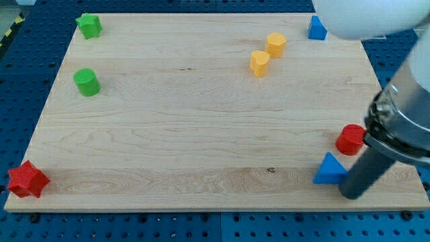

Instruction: Move the blue triangle towards the up a bit

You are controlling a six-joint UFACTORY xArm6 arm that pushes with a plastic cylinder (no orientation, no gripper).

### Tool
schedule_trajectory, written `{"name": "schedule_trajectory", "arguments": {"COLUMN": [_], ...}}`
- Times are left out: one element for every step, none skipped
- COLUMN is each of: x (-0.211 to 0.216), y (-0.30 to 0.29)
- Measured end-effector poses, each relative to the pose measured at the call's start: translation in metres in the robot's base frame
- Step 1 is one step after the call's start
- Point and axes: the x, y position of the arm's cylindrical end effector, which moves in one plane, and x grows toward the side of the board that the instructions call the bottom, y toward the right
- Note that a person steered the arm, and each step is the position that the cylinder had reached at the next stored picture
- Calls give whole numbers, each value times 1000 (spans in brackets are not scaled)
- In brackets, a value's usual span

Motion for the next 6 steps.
{"name": "schedule_trajectory", "arguments": {"x": [-31, -58, -78, -79, -93, -91], "y": [-38, -84, -118, -118, -79, -43]}}
